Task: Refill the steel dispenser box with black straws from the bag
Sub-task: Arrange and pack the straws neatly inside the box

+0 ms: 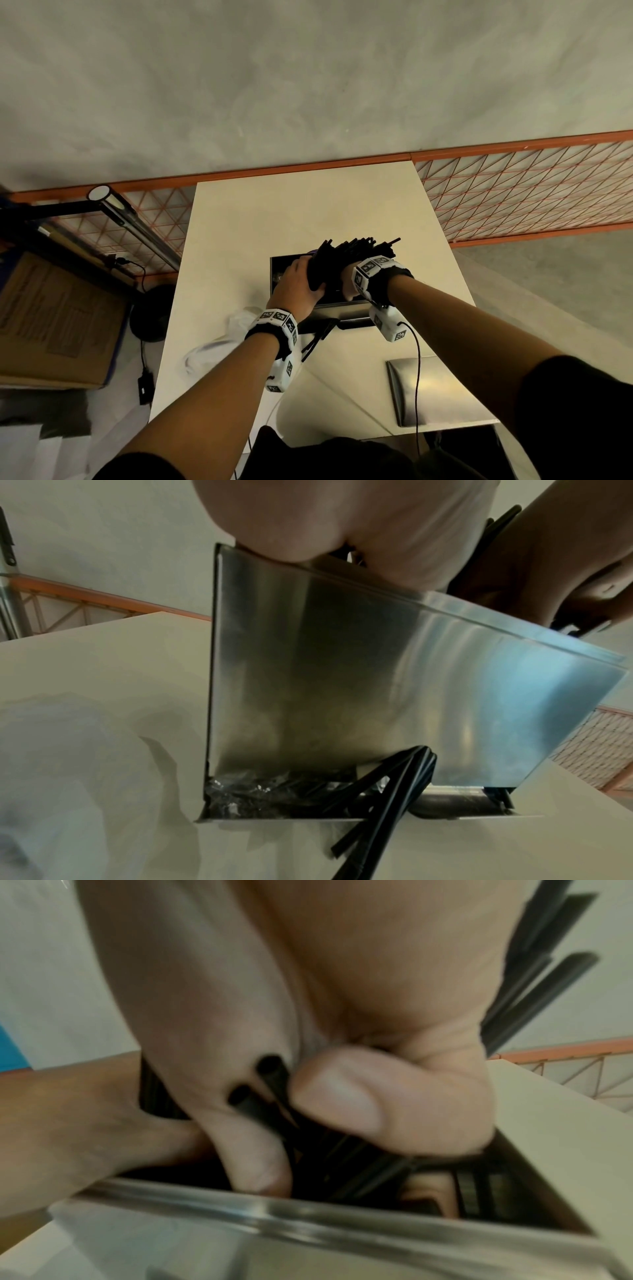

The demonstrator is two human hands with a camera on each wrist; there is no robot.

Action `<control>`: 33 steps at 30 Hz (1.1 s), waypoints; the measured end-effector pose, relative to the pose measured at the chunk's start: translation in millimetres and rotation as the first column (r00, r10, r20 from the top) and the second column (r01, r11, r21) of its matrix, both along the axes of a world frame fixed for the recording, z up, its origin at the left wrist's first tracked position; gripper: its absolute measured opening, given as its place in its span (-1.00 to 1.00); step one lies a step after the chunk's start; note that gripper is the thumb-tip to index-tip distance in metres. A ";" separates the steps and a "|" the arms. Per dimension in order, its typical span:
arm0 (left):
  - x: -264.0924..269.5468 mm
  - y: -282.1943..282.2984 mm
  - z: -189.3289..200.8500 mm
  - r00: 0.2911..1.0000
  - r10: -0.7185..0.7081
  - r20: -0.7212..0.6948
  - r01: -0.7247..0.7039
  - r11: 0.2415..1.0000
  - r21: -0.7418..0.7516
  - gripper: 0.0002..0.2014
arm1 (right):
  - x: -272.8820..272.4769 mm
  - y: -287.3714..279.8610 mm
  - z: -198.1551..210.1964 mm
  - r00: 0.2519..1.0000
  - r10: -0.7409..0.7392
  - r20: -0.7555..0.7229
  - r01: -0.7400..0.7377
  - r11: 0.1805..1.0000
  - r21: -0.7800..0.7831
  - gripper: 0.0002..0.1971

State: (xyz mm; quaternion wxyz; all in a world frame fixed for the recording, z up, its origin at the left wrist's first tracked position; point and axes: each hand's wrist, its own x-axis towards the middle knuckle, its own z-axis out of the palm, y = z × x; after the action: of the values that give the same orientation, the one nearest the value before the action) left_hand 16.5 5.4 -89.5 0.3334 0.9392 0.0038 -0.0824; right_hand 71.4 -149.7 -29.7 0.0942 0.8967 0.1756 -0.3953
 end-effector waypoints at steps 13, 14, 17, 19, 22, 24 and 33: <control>0.1 -1.5 1.6 1.000 0.010 -0.009 -0.010 1.000 -0.001 -0.36 | -9.7 -5.5 7.4 0.996 -0.078 0.044 0.072 0.990 0.125 -0.64; 0.2 -1.4 1.4 1.000 0.011 -0.010 -0.011 1.000 -0.001 -0.36 | -8.8 -5.0 6.9 0.995 -0.086 0.042 0.079 0.988 0.133 -0.63; 0.1 -0.9 0.9 1.000 0.011 -0.010 -0.011 1.000 -0.002 -0.35 | -11.0 -4.9 8.4 0.999 -0.023 0.025 0.020 0.996 0.091 -0.71; -0.4 -0.8 0.4 1.000 -0.001 -0.004 0.001 1.000 -0.004 -0.35 | -13.9 -5.0 7.4 1.000 -0.006 0.028 0.005 0.999 0.046 -0.88; -0.5 -0.4 0.5 1.000 0.001 0.000 -0.001 1.000 -0.007 -0.35 | -17.7 -7.0 11.4 0.997 0.028 0.079 -0.031 0.999 0.043 -0.82; -0.1 -0.4 0.9 1.000 0.004 0.001 -0.004 1.000 0.000 -0.36 | -21.5 -11.4 6.8 0.988 0.045 0.150 -0.062 0.992 0.111 -0.54; 0.7 -0.2 1.5 1.000 0.022 -0.019 -0.022 1.000 -0.009 -0.34 | -34.2 -9.0 19.6 0.946 -0.132 0.298 0.039 0.954 0.299 -0.62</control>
State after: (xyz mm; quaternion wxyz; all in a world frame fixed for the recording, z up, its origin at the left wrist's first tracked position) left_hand 17.2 5.2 -88.0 0.3387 0.9367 0.0169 -0.0875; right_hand 37.2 -158.7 -10.2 -0.0284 0.9590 0.1747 -0.2214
